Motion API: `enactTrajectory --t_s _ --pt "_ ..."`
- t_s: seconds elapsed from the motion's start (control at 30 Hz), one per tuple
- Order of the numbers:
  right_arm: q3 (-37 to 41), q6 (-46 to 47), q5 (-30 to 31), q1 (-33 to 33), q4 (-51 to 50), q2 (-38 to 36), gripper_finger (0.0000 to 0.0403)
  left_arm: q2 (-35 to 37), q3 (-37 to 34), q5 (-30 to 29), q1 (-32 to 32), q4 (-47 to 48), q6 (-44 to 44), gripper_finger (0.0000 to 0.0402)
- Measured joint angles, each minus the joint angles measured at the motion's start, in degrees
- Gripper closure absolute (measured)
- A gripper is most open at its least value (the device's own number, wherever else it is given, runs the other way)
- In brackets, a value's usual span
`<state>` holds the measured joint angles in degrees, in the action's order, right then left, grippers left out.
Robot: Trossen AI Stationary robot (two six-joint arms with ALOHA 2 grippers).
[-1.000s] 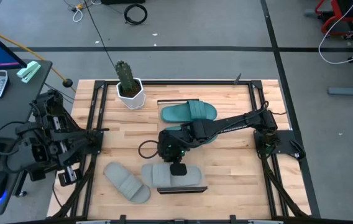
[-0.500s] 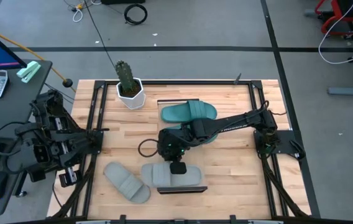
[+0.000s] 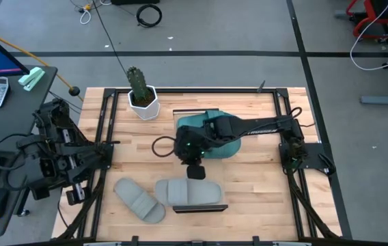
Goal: Pick and place slides into the shelf
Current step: Put the gray slide on the shelf
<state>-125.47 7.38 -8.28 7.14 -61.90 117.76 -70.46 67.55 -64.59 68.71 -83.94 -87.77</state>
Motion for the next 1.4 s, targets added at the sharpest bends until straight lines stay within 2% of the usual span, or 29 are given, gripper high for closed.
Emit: enactTrajectory --t_s 0.17,0.33,0.6,0.67,0.73,0.83,0.9,1.03,1.23,1.4 --pt "-2.4 -0.1 1.3 0.4 -9.5 -0.6 0.0329 0.0 0.0 -1.7 0.0 0.0 1.2 0.0282" --pt "-2.3 -0.9 4.8 2.1 -14.3 -3.7 0.0329 0.0 -0.4 -3.3 0.0 -0.1 5.2 0.0279" --pt "-2.3 1.5 10.1 3.0 -14.8 -9.4 0.033 0.0 -0.2 -3.1 0.0 0.6 12.9 0.0281" --pt "-2.3 1.6 11.3 2.6 -14.7 -10.3 0.033 0.3 0.6 -1.6 0.0 4.8 16.0 0.0285" --pt "-2.3 1.6 11.4 2.0 -14.5 -10.7 0.033 1.1 2.2 -0.6 -0.1 14.8 21.6 0.029" --pt "-2.3 1.6 11.1 1.2 -14.5 -11.1 0.0329 2.8 6.8 5.5 -2.2 38.9 35.2 0.0299" --pt "-2.3 1.6 10.5 0.9 -14.4 -11.1 0.0328 3.4 11.3 10.4 -5.0 55.2 44.9 0.0307" --pt "-2.3 0.8 9.7 1.0 -14.2 -11.1 0.0328 3.5 19.7 13.7 -12.2 78.7 64.0 0.0326" --pt "-2.2 0.4 9.6 1.4 -17.1 -12.3 0.0328 3.3 24.5 30.9 -27.2 101.5 92.3 0.0343" --pt "-2.2 0.5 9.7 2.3 -20.9 -14.7 0.0328 3.3 25.1 38.0 -34.5 116.5 109.8 0.0345"
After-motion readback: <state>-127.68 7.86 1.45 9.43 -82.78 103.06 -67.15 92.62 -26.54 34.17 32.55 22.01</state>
